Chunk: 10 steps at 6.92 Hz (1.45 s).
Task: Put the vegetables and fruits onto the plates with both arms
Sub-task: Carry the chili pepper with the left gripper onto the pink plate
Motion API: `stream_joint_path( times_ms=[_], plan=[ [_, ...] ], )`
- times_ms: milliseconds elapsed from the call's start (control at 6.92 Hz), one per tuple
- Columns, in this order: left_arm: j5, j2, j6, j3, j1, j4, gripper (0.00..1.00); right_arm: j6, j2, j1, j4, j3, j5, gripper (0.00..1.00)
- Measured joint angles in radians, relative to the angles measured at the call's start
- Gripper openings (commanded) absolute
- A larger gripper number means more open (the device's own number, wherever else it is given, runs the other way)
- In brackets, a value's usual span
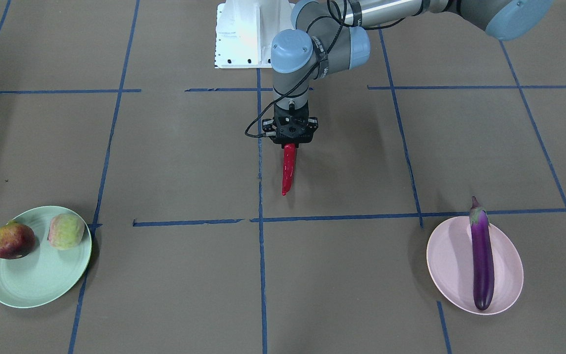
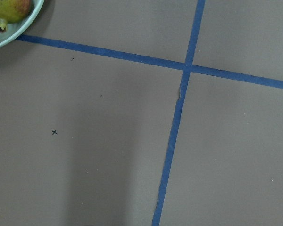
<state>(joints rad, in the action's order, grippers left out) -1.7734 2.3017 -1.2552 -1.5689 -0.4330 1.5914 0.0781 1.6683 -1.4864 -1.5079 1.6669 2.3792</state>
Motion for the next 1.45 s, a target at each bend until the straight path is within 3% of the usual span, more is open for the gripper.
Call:
stream_joint_path(
  times_ms=[434, 723, 1012, 1156, 1301, 1445],
  plan=[
    [-0.035, -0.019, 0.003, -0.028, -0.11, -0.003, 0.0, 0.0, 0.001, 0.0, 0.0, -0.001, 0.0, 1.0],
    [-0.193, -0.091, 0.033, -0.013, -0.302, -0.003, 0.0, 0.0, 0.001, 0.0, 0.0, -0.004, 0.0, 1.0],
    [-0.271, -0.132, 0.225, 0.087, -0.471, 0.001, 0.0, 0.0, 0.001, 0.0, 0.0, -0.005, -0.001, 1.0],
    [-0.28, -0.137, 0.336, 0.153, -0.534, 0.005, 0.37, 0.0, 0.002, 0.0, 0.0, -0.004, -0.001, 1.0],
    [-0.282, -0.138, 0.417, 0.207, -0.575, 0.007, 0.99, -0.001, 0.003, 0.0, 0.0, -0.002, -0.001, 1.0],
    [-0.283, -0.139, 0.456, 0.235, -0.59, 0.018, 1.0, -0.001, 0.003, 0.0, 0.0, -0.002, -0.002, 1.0]
  ],
)
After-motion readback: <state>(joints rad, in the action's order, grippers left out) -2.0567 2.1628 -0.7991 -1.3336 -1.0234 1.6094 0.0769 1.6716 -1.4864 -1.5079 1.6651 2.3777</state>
